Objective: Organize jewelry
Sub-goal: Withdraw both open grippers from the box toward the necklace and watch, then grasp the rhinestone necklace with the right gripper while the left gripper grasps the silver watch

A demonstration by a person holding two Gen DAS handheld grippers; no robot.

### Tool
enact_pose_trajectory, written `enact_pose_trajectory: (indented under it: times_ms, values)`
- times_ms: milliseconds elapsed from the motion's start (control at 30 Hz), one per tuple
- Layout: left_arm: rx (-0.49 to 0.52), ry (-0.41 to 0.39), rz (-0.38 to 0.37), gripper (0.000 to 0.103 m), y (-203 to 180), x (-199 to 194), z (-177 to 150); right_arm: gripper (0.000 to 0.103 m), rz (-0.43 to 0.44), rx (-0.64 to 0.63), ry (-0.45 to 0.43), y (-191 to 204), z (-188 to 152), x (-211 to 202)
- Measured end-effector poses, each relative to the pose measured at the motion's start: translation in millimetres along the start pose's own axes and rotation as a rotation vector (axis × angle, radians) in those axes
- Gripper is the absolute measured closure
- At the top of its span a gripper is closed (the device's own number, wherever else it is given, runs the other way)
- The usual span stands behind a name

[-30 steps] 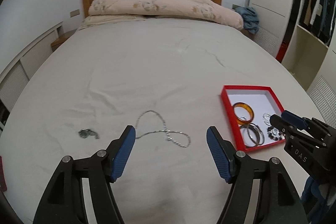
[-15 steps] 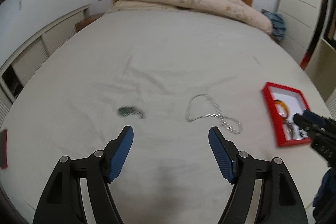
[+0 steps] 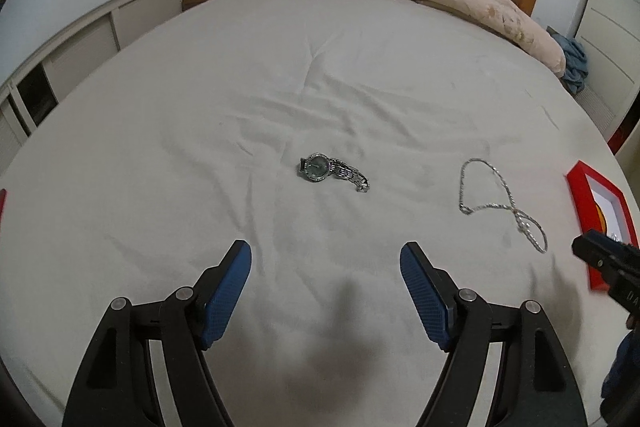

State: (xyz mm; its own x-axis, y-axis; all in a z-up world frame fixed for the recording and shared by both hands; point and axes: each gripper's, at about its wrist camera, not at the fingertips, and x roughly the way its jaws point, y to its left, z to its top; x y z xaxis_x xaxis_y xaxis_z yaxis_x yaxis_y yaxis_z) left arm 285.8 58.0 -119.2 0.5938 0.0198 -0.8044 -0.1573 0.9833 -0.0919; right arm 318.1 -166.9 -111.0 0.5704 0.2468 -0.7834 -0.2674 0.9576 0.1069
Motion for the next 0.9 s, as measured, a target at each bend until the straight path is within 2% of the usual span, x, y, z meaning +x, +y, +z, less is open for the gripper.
enact_pose_trajectory:
  times_ms: [267, 533, 600, 767, 900]
  values:
    - [-0.043, 0.029, -0.053, 0.027, -4, 42, 21, 0.061, 0.047, -0.053, 0.044, 6, 10, 40]
    - [-0.091, 0.028, 0.003, 0.027, 2, 75, 42, 0.061, 0.070, -0.112, 0.056, 8, 20, 68]
    - [-0.099, 0.024, -0.001, 0.030, 3, 79, 44, 0.061, 0.076, -0.128, 0.061, 8, 22, 74]
    - [-0.069, 0.007, -0.013, 0.052, -3, 82, 41, 0.061, 0.098, -0.160, 0.061, 7, 25, 83]
    - [-0.077, 0.005, -0.050, 0.061, 2, 78, 39, 0.061, 0.113, -0.189, 0.057, 6, 27, 87]
